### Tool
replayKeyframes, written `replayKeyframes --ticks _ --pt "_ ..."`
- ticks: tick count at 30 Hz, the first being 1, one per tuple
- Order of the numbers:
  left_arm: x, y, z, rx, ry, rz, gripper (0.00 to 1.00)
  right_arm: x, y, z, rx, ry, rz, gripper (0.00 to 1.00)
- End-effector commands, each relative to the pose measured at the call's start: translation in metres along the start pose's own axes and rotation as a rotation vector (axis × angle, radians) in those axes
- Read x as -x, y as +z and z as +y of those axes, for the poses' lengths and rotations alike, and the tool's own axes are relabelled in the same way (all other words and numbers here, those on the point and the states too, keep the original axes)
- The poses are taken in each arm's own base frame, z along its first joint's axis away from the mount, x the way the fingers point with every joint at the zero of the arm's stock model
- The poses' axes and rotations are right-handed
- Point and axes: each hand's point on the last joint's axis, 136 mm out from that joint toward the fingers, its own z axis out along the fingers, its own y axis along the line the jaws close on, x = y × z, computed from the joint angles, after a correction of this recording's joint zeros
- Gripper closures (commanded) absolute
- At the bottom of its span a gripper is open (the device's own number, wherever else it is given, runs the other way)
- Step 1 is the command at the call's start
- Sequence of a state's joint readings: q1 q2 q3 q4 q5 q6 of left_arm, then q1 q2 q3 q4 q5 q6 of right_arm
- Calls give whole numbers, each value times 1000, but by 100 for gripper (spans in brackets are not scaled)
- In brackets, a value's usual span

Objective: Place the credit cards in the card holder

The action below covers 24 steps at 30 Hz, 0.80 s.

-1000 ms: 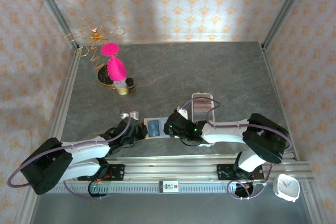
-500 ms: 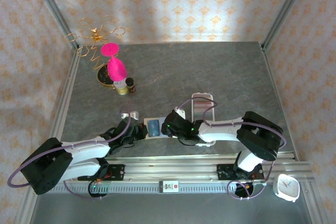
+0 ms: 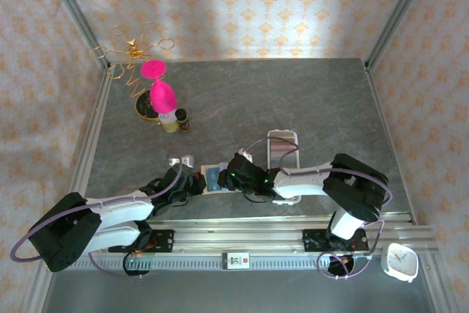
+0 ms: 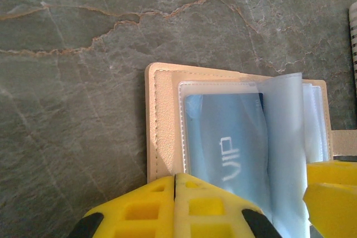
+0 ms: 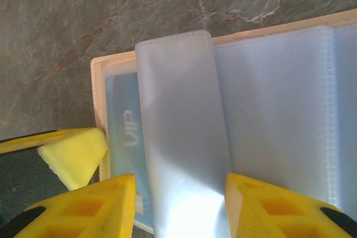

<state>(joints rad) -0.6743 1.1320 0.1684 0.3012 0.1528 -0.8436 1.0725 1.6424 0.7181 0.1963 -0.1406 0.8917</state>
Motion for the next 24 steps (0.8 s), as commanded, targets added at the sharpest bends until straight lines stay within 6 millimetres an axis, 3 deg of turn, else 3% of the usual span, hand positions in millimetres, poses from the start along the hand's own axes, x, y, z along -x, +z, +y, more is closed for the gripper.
replayKeyframes --ticks 1,24 --pt "-7 -1 6 11 13 19 94 2 2 17 60 23 -2 54" --pt "-7 -4 9 14 2 5 95 5 2 43 171 50 2 55"
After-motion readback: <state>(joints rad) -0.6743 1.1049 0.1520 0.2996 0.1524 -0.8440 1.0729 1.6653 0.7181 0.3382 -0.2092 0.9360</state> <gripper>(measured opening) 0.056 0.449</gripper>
